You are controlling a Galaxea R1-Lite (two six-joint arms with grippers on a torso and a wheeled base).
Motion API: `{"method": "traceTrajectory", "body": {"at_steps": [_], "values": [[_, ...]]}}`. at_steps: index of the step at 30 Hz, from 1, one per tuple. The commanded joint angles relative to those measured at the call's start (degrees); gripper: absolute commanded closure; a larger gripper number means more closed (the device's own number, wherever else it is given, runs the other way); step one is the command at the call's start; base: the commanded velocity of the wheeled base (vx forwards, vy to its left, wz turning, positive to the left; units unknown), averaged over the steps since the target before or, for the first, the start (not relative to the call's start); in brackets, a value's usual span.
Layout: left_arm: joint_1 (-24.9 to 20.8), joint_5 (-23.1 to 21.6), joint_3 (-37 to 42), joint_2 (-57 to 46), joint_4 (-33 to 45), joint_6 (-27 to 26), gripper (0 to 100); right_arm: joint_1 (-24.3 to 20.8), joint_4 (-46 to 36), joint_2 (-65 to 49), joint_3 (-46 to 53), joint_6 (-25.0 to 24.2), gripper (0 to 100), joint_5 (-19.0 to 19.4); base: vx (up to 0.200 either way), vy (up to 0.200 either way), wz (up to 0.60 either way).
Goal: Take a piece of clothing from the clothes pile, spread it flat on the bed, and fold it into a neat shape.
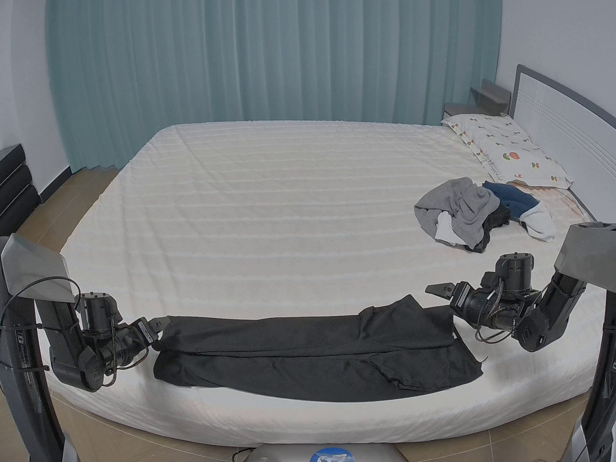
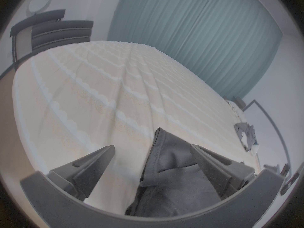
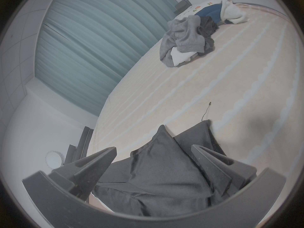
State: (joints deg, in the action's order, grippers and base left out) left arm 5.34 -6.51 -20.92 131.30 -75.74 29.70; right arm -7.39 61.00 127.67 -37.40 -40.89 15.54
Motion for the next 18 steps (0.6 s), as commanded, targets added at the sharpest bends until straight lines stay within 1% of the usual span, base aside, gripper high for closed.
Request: {"method": "traceTrajectory", "body": {"at_steps": [1,2,4,13,14,18], "values": [[0.5,-2.0,-2.9,0.2,0.4,5.1,0,-0.7,1.0,6.4,-3.4,-0.3,0,1.4,0.0,0.0,0.0],[0.5,-2.6,-3.7,0.8,0.5,6.2,0,-0.8,1.0,8.2,-4.1,-0.1,0,1.3,0.0,0.0,0.0],[0.5,-2.7,-4.1,1.7,0.4,6.3,0,-1.1,1.0,10.0,-4.8,0.5,0,1.2,0.0,0.0,0.0],[0.3,-2.8,-4.2,2.6,0.5,6.3,0,-1.3,1.0,11.5,-5.0,1.0,0,1.5,0.0,0.0,0.0],[0.3,-2.8,-4.5,2.7,0.5,6.4,0,-1.3,1.0,11.8,-4.9,1.0,100,1.5,0.0,0.0,0.0],[0.4,-2.8,-4.7,2.9,0.5,6.4,0,-1.7,1.0,11.5,-4.3,1.1,100,1.4,0.0,0.0,0.0]]}}
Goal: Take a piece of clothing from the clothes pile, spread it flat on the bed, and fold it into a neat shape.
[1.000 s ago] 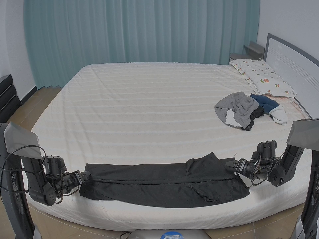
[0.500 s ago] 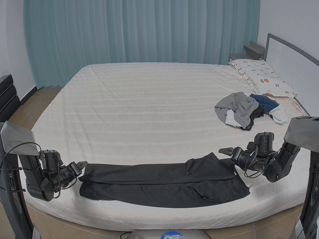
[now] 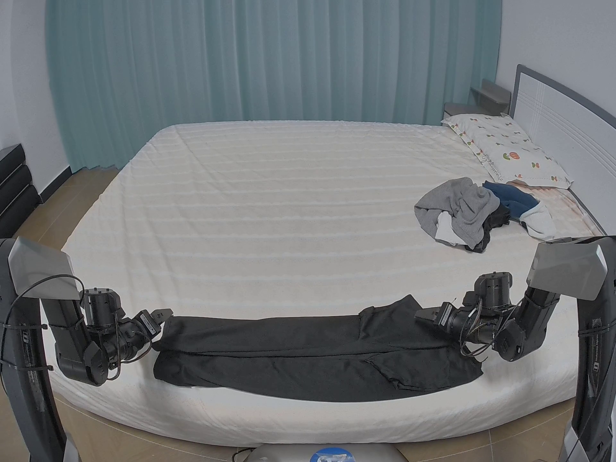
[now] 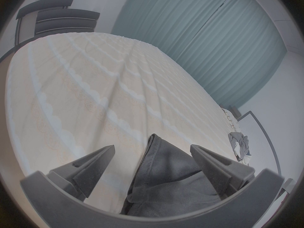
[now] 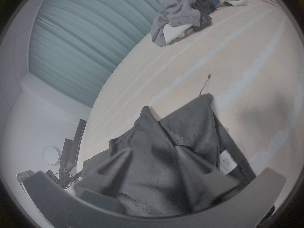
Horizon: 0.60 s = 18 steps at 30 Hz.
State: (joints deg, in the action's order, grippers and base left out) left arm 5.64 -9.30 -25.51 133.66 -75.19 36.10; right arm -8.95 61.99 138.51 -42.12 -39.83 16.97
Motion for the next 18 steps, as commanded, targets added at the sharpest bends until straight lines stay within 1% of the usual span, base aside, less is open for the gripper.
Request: {"method": "traceTrajectory", "body": {"at_steps": [1,8,14,18], "values": [[0.1,0.0,-0.1,0.6,0.0,0.0,0,-0.1,0.0,0.6,0.5,0.0,100,0.0,0.0,0.0,0.0],[0.2,0.1,-0.4,1.3,-0.1,0.0,0,1.2,0.2,-1.6,3.3,0.6,100,-0.1,0.0,0.0,0.0],[0.3,0.1,-0.4,1.4,-0.1,0.0,0,1.4,0.3,-4.2,6.3,1.0,100,0.1,0.0,0.0,0.0],[0.4,0.1,-0.4,1.5,-0.1,0.0,0,2.4,0.2,-5.4,8.1,2.1,100,0.3,0.0,0.0,0.0]]}}
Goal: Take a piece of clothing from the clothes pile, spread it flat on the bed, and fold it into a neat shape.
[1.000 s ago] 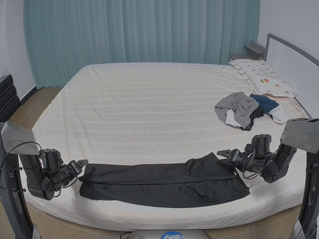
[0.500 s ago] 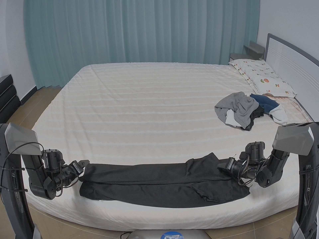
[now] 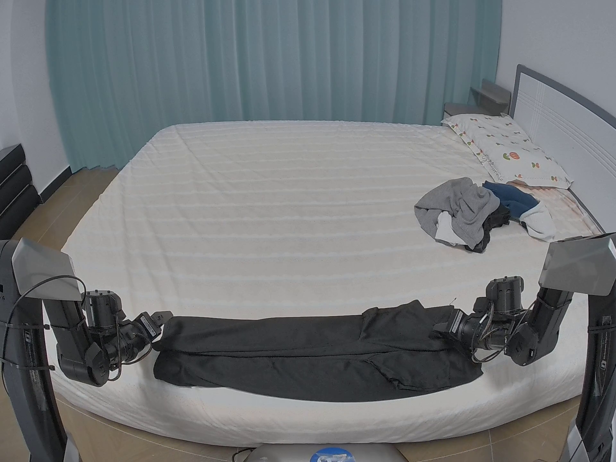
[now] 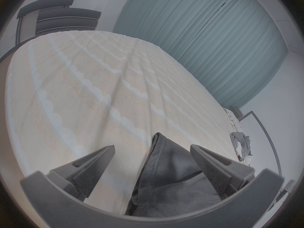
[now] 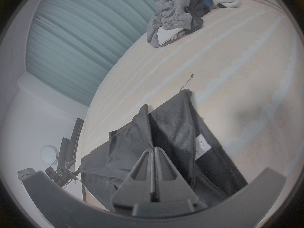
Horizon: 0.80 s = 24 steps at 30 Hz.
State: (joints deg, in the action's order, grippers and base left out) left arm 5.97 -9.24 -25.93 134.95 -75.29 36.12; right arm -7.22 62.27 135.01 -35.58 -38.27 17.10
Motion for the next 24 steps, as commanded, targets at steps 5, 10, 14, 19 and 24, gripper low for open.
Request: {"method": "traceTrajectory", "body": {"at_steps": [5,10,14,19,24], "values": [[0.4,0.0,0.0,0.2,0.0,-0.1,0,1.4,0.0,-2.0,3.9,3.9,100,1.5,0.0,0.0,0.0],[0.5,0.0,-0.1,0.5,0.0,-0.1,0,1.4,0.0,-2.0,5.1,5.1,100,1.5,0.0,0.0,0.0],[0.6,0.0,-0.1,0.4,0.0,-0.1,0,1.4,0.0,-1.9,5.6,6.7,100,1.5,0.0,0.0,0.0],[0.6,0.0,-0.1,0.1,-0.1,-0.1,0,1.4,0.0,-1.6,6.4,8.5,100,1.4,0.0,0.0,0.0],[0.6,0.0,-0.9,0.3,0.0,-0.1,0,1.8,1.1,-2.6,6.0,8.4,0,1.6,0.0,0.0,0.0]]}}
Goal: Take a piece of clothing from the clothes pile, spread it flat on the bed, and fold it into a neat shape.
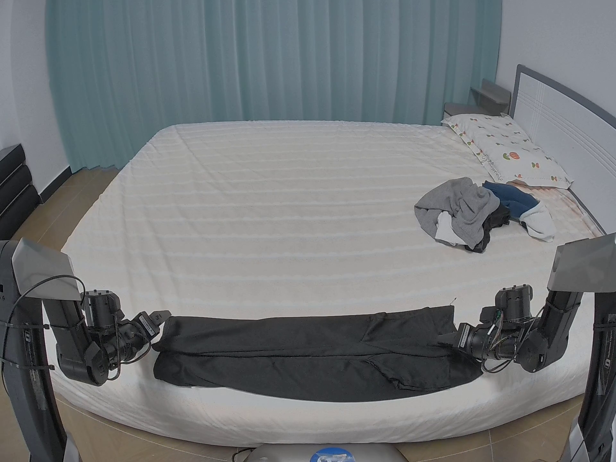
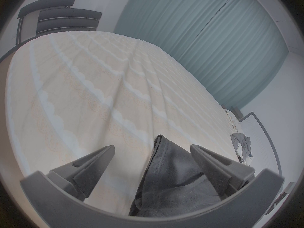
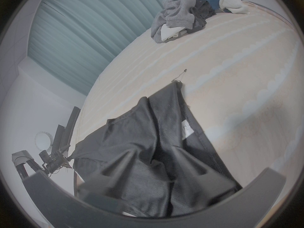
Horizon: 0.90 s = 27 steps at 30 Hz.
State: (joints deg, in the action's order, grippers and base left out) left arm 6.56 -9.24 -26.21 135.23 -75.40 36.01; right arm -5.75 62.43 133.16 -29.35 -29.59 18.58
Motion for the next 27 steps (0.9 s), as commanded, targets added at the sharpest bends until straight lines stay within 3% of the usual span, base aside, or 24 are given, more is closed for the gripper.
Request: {"method": "traceTrajectory", "body": {"at_steps": [1,10,16,19,25,27], "values": [[-0.1,0.0,-0.9,0.0,0.1,0.0,0,0.6,1.5,-1.2,-0.3,-0.3,0,0.1,0.0,0.0,0.0],[-2.1,0.0,1.1,-0.7,0.1,-0.1,0,4.0,1.9,-0.7,-4.4,-7.9,0,0.7,0.0,0.0,0.0],[-3.0,0.1,4.6,-2.8,0.0,-2.3,0,4.8,2.3,0.4,-5.0,-9.3,0,1.6,0.0,0.0,0.0],[-3.4,0.6,9.5,-7.5,0.2,-7.6,0,4.9,2.3,0.0,-4.7,-9.4,0,2.1,0.0,0.0,0.0],[-5.2,2.2,11.9,-10.7,-0.5,-9.2,0,5.0,2.3,0.2,-4.8,-9.5,0,2.3,0.0,0.0,0.0],[-5.5,3.1,15.1,-12.1,-0.5,-16.4,0,5.0,2.4,0.2,-4.7,-10.1,0,2.3,0.0,0.0,0.0]]}}
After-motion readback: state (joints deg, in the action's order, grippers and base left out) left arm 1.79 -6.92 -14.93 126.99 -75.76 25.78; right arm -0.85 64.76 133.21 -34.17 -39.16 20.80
